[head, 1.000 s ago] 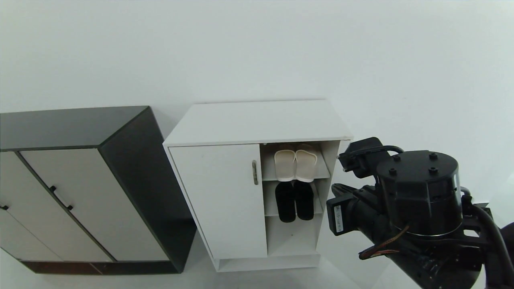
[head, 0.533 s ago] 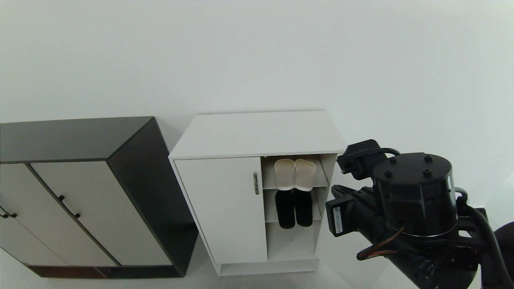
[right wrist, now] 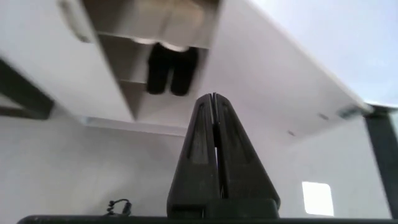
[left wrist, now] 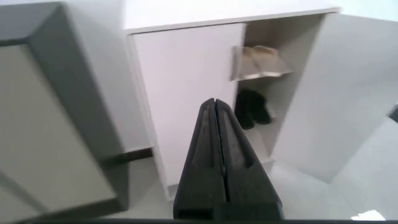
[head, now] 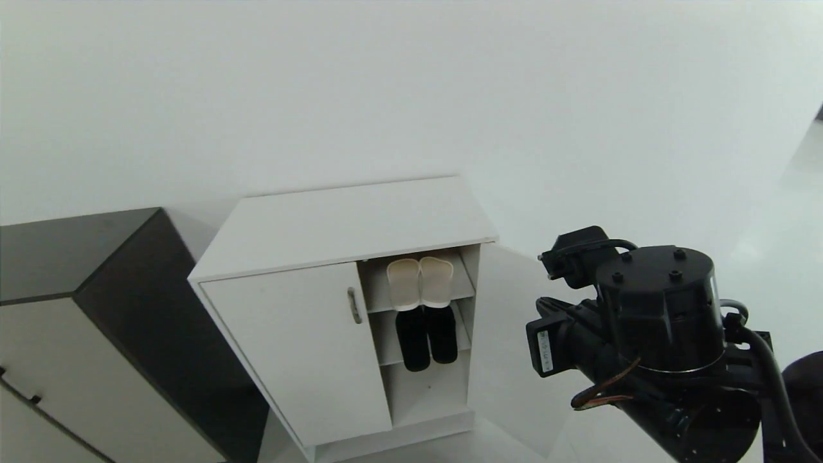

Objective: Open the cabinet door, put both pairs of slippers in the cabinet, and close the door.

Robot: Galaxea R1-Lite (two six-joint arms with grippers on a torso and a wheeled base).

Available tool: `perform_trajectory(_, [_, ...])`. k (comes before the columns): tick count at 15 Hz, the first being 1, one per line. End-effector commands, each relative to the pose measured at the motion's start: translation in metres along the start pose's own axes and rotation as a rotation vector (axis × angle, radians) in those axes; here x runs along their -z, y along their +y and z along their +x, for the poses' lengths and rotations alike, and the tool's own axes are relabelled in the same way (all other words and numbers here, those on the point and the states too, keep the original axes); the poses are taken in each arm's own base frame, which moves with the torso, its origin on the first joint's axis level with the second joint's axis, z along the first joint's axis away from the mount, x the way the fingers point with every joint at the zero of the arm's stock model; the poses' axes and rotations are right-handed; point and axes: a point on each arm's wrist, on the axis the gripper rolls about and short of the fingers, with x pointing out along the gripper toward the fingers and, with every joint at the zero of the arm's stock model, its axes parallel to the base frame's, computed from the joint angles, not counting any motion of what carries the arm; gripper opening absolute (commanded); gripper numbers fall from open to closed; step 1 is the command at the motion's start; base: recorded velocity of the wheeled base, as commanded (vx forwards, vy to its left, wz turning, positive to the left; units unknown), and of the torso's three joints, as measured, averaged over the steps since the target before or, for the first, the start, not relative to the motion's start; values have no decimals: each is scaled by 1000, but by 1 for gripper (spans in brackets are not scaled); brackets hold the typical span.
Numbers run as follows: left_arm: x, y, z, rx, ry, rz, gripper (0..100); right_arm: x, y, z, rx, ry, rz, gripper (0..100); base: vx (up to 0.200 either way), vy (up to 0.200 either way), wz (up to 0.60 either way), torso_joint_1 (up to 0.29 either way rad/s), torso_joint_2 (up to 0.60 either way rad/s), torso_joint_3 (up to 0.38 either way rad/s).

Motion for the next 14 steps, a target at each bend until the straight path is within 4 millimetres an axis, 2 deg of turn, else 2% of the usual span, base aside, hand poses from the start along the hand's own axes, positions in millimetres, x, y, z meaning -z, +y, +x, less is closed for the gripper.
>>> perform_trajectory(1, [0, 0, 0, 1, 0, 0, 0, 1, -8, 9, 41, 11, -4, 0, 0, 0, 0, 0, 0, 0])
perform_trajectory(2, [0, 0, 0, 1, 0, 0, 0, -2, -15, 15, 69, 9, 1, 0, 0, 0, 0, 0, 0, 0])
perform_trajectory(4, [0, 0, 0, -1, 0, 0, 0, -12, -29, 42, 125, 7, 49, 0, 0, 0, 0, 0, 0, 0])
perform_trajectory(6, [0, 0, 0, 1, 0, 1, 0, -18, -60, 76, 178, 20, 103, 0, 0, 0, 0, 0, 0, 0])
perform_trajectory(9, [0, 0, 0, 1, 0, 1, 0, -24, -95, 119, 195, 24, 162, 0, 0, 0, 0, 0, 0, 0])
perform_trajectory(10, [0, 0, 0, -1, 0, 1, 0, -23, -101, 131, 198, 18, 173, 0, 0, 0, 0, 0, 0, 0])
perform_trajectory(13, [0, 0, 0, -1, 0, 1, 0, -13, -109, 163, 211, -17, 197, 0, -200, 0, 0, 7, 5, -1])
perform_trajectory(14, [0, 0, 0, -1, 0, 1, 0, -8, -109, 171, 216, -21, 200, 0, 0, 0, 0, 0, 0, 0])
